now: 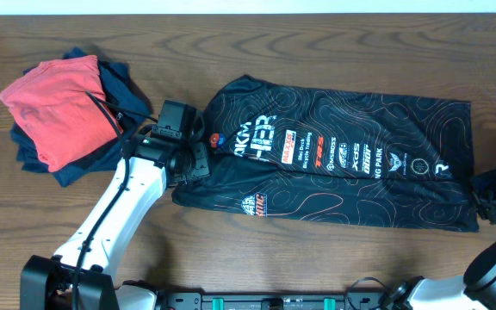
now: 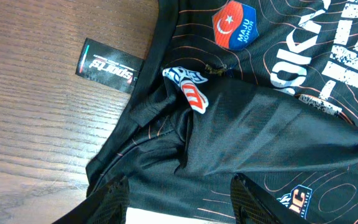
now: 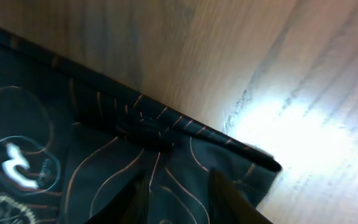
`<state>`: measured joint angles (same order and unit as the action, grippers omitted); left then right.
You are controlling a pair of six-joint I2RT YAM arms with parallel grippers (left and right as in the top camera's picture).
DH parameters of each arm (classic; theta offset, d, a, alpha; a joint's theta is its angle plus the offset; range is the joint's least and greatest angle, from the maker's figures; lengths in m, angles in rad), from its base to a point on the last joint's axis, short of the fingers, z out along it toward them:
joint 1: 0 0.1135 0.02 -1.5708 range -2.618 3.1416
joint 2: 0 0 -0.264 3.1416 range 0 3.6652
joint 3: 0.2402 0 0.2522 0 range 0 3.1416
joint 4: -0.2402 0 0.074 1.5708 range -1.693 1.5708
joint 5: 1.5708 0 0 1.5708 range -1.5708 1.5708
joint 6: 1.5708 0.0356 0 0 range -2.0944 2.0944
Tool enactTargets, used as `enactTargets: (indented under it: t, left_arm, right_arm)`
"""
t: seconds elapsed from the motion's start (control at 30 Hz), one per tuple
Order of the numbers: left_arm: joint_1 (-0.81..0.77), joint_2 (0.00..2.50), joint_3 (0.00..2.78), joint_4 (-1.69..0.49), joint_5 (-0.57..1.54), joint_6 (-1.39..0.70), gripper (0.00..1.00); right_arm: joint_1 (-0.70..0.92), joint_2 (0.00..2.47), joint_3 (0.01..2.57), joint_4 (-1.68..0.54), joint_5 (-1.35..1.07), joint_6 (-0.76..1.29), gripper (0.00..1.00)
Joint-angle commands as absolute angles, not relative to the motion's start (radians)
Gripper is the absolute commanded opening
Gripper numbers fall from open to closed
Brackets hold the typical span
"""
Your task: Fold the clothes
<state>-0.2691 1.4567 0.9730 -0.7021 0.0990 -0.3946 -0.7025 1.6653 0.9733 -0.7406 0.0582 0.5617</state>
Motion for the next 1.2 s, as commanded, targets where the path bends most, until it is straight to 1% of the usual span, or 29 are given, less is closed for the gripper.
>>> enactTargets:
  t: [0.0, 0.3, 0.43, 0.53, 0.6, 0.83, 1.03, 1.17]
  left_arm:
    - [-0.266, 1.451, 0.966, -0.705, 0.101, -0.385, 0.55]
    - [-0.266, 1.451, 0.966, -0.705, 0.101, -0.385, 0.55]
    - [-0.266, 1.451, 0.966, -0.705, 0.101, -0.385, 0.55]
    - [-0.266, 1.451, 0.966, -0.705, 0.101, -0.385, 0.55]
    - [-0.266, 1.451, 0.966, -0.705, 0.101, -0.385, 0.55]
    - [-0.266, 1.451, 0.966, -0.705, 0.101, -0.385, 0.55]
    - [-0.266, 1.451, 0.966, -0.705, 0.101, -0.385, 0.55]
    - [-0.266, 1.451, 0.966, -0.706, 0.101, -0.385, 0.55]
  right_arm:
    - [-0.698, 1.703, 0.984, -0.73, 0.051, 0.552, 0.29]
    - [-0.69, 1.73, 0.984, -0.684, 0.017, 0.552, 0.19]
    - [-0.679, 1.73, 0.984, -0.68, 0.019, 0.552, 0.2]
    - [-0.677, 1.73, 0.984, -0.687, 0.019, 0.552, 0.25]
    - [-0.675, 1.73, 0.984, -0.691, 0.019, 0.551, 0.26]
    - [-0.675, 1.73, 0.978, -0.673, 0.027, 0.552, 0.26]
    - [-0.675, 1.73, 0.973, -0.663, 0.027, 0.552, 0.2]
    - [-0.675, 1.73, 0.97, -0.661, 0.03, 0.552, 0.24]
